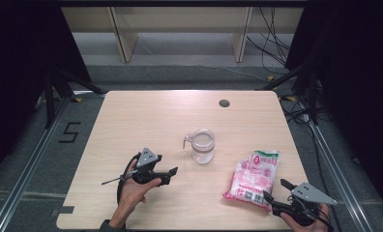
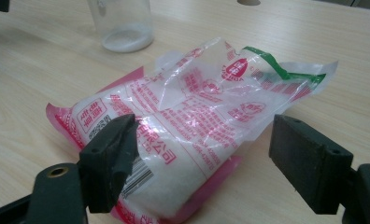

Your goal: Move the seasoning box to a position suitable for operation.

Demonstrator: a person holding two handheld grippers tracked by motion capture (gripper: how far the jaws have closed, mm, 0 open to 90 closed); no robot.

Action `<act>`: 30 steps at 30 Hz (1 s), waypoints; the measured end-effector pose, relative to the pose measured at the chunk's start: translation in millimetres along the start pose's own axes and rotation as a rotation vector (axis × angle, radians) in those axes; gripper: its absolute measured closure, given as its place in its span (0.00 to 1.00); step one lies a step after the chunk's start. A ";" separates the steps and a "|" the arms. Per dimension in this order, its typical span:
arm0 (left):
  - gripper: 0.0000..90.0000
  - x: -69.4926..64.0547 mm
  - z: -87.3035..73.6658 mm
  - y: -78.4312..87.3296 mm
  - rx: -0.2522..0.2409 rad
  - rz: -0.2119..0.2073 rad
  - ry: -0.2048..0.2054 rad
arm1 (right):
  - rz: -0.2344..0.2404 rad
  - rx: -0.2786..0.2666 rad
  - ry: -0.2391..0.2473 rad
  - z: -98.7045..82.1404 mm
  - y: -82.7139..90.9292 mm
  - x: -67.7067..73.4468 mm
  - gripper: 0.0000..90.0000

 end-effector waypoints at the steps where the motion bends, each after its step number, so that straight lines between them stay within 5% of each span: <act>1: 0.26 0.5 2.2 -2.3 -0.001 -0.002 0.000 | 0.001 -0.002 -0.001 0.2 -0.1 -0.1 0.27; 3: 0.29 2.1 7.7 -8.8 0.006 0.005 -0.020 | 0.013 0.011 -0.045 -0.4 0.3 2.9 0.27; 8: 0.35 8.9 22.5 -29.3 -0.018 0.066 -0.067 | 0.006 0.015 -0.038 -0.6 -0.2 2.9 0.27; 9: 0.37 8.1 25.7 -32.4 -0.023 0.060 -0.069 | -0.002 0.003 0.004 0.1 -1.1 0.1 0.27; 12: 0.44 5.4 36.1 -39.8 -0.043 0.035 -0.093 | -0.006 -0.005 0.015 0.6 -0.9 -0.8 0.27; 18: 0.59 14.6 44.9 -56.6 -0.013 0.065 -0.167 | -0.004 -0.005 0.014 0.4 -0.4 -1.2 0.27; 22: 0.65 16.1 48.0 -67.8 -0.006 0.060 -0.172 | 0.013 0.012 -0.028 -0.7 -0.4 2.6 0.27; 23: 0.67 15.8 49.3 -69.0 -0.008 0.062 -0.189 | 0.005 0.003 0.000 0.1 -0.8 0.5 0.27; 30: 0.78 9.9 56.1 -76.0 0.003 0.067 -0.223 | 0.018 0.007 -0.005 -0.2 -1.4 0.0 0.27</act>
Point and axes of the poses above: each handheld gripper's, and its own axes: y roughly backward along the jaws, z roughly out of its top, x roughly to its left, the point moved 3 cm from there along -y, roughly forward along the jaws, and after that the axes turned 8 degrees about x, right-handed, at the moved point
